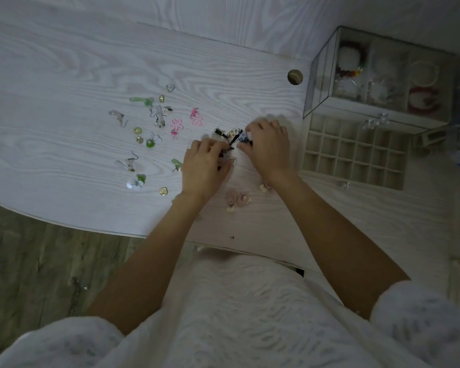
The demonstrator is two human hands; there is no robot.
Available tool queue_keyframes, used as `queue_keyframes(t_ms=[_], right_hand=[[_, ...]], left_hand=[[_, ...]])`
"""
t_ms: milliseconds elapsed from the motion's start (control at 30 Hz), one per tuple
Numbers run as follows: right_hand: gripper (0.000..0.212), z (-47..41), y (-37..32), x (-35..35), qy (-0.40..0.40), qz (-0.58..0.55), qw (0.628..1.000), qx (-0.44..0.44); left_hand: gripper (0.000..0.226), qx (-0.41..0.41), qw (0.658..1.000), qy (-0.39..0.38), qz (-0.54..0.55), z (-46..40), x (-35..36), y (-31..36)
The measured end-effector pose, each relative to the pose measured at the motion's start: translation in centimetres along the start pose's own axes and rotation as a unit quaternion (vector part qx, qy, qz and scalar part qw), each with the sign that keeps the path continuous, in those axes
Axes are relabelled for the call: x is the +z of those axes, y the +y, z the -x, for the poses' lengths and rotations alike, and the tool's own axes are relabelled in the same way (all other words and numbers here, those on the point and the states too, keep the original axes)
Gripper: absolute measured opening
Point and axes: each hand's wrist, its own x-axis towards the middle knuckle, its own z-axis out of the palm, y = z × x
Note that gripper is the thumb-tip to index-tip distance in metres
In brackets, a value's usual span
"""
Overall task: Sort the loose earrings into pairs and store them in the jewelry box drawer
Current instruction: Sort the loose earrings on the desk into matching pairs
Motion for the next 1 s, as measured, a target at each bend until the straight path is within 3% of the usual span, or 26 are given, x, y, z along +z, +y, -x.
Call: queue_keyframes(t_ms=[100, 267, 400, 500, 733, 1000], right_hand=[[0.030, -1.0, -1.0, 0.2, -0.007, -0.002, 1.000, 0.031], [0.014, -1.1, -2.3, 0.4, -0.002, -0.103, 0.994, 0.031], [0.014, -0.5, -3.1, -0.1, 0.024, -0.266, 0.960, 0.086], [0.013, 0.2, -3.0, -0.6, 0.044, -0.314, 0.943, 0.103], [0.004, 0.4, -2.5, -0.9, 0.031, -0.309, 0.947, 0.084], [0.011, 0.7, -1.3, -2.4, 0.048, -0.330, 0.938, 0.090]], left_hand=[[0.027, -0.026, 0.999, 0.003, -0.025, -0.6, -0.2, 0.0], [0.026, -0.062, 0.997, 0.019, -0.048, -1.0, -1.2, -1.7], [0.030, -0.075, 0.997, -0.022, -0.028, -1.3, -1.8, -2.5], [0.031, -0.078, 0.995, -0.044, -0.039, -1.2, -2.3, -2.7], [0.044, -0.057, 0.997, 0.005, -0.041, -1.6, -1.4, -2.0], [0.013, -0.060, 0.997, 0.012, -0.037, -3.5, -1.1, -2.5]])
